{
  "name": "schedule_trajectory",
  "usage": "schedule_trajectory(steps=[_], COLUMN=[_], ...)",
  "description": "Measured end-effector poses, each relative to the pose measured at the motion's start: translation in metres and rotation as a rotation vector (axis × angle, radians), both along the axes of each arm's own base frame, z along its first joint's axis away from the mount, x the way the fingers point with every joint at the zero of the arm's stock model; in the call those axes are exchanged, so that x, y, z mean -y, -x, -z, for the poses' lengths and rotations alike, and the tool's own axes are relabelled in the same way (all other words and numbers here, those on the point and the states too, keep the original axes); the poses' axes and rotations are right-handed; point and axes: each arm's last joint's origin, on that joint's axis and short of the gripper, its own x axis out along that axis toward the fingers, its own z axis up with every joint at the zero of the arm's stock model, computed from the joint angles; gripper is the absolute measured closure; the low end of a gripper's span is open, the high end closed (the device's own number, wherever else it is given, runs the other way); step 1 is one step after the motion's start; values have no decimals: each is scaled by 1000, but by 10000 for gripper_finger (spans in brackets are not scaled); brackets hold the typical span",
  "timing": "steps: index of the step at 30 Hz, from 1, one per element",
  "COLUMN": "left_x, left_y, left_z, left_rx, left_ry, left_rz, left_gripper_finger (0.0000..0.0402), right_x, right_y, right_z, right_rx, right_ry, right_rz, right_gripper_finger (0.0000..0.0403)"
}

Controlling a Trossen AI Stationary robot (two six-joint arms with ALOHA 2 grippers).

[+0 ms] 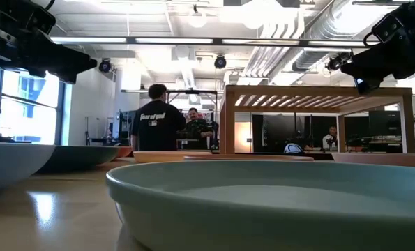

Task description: Place and stack plates onto a shelf

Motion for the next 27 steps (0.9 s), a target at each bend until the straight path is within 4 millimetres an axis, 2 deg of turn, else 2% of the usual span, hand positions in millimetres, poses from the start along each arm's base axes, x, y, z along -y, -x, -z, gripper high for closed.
schedule_trajectory(steps=[27], left_x=[0], left_y=[0], left_z=[0], left_rx=[0], left_ry=[15], left_rz=[-1], left_gripper_finger=[300], right_x=[0], right_y=[0], right_z=[0], right_rx=[0], right_ry=[0], right_rz=[0], right_gripper_finger=[295])
